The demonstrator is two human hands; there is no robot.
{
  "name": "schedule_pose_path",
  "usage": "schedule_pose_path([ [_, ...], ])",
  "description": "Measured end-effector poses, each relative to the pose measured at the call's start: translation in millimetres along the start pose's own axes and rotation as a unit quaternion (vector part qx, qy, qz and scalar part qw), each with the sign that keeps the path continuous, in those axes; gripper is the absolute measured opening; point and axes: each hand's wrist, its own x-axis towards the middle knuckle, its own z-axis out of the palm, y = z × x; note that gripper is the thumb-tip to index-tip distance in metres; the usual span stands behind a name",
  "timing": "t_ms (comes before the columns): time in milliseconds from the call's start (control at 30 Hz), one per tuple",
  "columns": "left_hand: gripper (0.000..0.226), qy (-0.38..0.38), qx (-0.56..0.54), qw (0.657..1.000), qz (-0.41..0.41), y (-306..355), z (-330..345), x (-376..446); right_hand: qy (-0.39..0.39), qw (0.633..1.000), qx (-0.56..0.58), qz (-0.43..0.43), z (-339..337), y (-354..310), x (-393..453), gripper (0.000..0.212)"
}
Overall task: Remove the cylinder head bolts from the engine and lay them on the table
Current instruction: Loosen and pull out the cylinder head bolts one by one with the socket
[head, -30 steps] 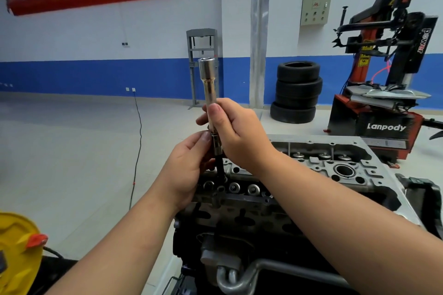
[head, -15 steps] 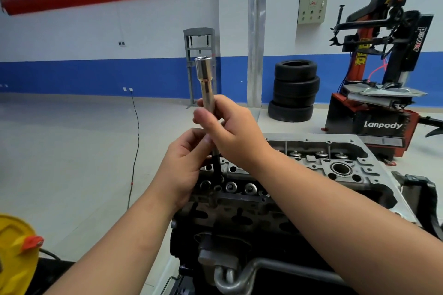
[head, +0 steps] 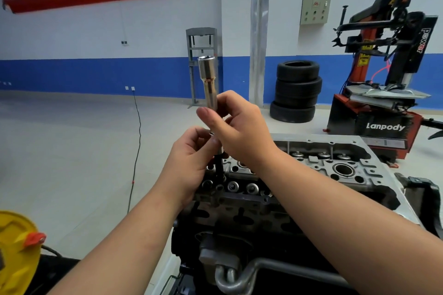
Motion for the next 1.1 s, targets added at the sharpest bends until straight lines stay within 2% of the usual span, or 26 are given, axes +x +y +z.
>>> schedule_pose_path([
  [200,0.040,-0.053,-0.010,0.998,-0.022,1.7,-2.2,-1.1,-0.044,0.999,-0.003,0.031,3.4,-0.6,1.5,0.028],
  [400,0.042,0.002,0.004,1.000,0.013,0.4,2.2,-1.7,0.000,1.000,-0.003,0.011,-1.3,-2.7,0.4,0.022],
  [600,0.042,-0.045,-0.020,0.998,-0.029,2.8,-2.3,-1.6,-0.057,0.998,-0.009,0.039,1.8,-1.9,2.7,0.027],
  [733,0.033,-0.022,-0.019,1.000,-0.009,3.1,0.2,-1.0,-0.028,0.999,-0.019,0.008,1.3,-0.2,0.3,0.018],
  [833,0.039,-0.009,-0.019,1.000,-0.007,1.6,1.0,0.8,0.000,1.000,-0.015,-0.004,1.6,-0.6,-0.6,0.018],
  [1000,0.036,-0.050,-0.032,0.998,-0.027,1.8,-2.8,-0.2,-0.052,0.998,-0.025,0.034,1.5,-0.7,0.3,0.027],
  [1100,0.030,-0.030,-0.019,0.999,-0.014,0.6,-3.1,-0.2,-0.048,0.998,-0.021,0.021,0.4,-1.6,-0.5,0.027],
])
